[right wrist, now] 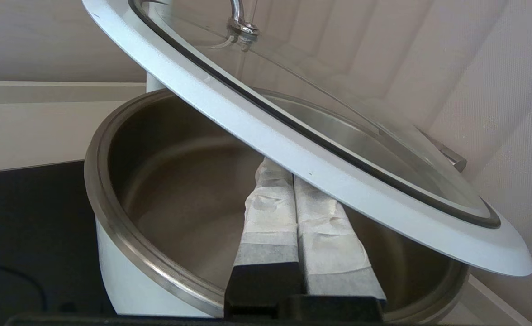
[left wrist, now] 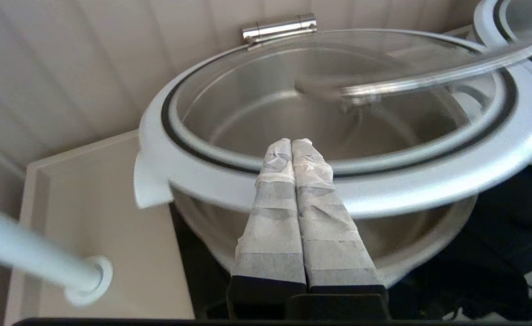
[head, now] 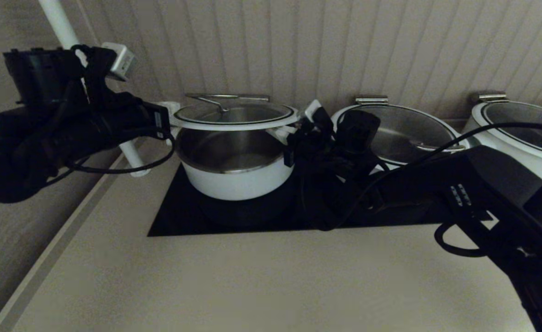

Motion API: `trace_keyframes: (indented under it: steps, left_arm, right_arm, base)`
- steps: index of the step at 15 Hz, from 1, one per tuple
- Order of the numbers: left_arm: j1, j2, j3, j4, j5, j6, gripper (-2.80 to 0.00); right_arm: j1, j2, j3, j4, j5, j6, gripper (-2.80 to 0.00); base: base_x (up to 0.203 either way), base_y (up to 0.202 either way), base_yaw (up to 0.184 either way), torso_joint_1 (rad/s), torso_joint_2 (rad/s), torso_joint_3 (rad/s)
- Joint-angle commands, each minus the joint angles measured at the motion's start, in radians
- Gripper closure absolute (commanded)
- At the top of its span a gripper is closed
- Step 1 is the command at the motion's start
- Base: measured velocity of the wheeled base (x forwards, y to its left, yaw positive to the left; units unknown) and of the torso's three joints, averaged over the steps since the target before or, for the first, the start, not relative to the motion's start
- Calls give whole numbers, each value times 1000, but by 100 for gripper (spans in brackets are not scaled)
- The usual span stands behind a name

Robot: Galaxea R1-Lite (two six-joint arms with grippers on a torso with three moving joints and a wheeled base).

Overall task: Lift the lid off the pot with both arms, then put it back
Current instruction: Hold the pot lid with the right arm, then open the pot lid completely

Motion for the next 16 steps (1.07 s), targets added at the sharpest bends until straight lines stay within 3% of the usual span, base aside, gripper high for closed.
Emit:
trace_keyframes:
  steps: [1, 10, 16]
  left_arm:
    - [3, -65, 56, -4, -1, 1, 0]
    - [3, -232, 287, -5, -7, 0, 0]
    - [-4, -205, 323, -15, -10, -9, 0]
  right_arm:
    - [0, -7, 0, -7, 3, -2, 0]
    - [-6, -5, -52, 13, 0, -2, 0]
    - [-4, -10, -52, 12, 0, -2, 0]
  base:
    - [0, 0, 0, 0, 0, 0]
    - [0, 0, 0, 0, 0, 0]
    - [0, 0, 0, 0, 0, 0]
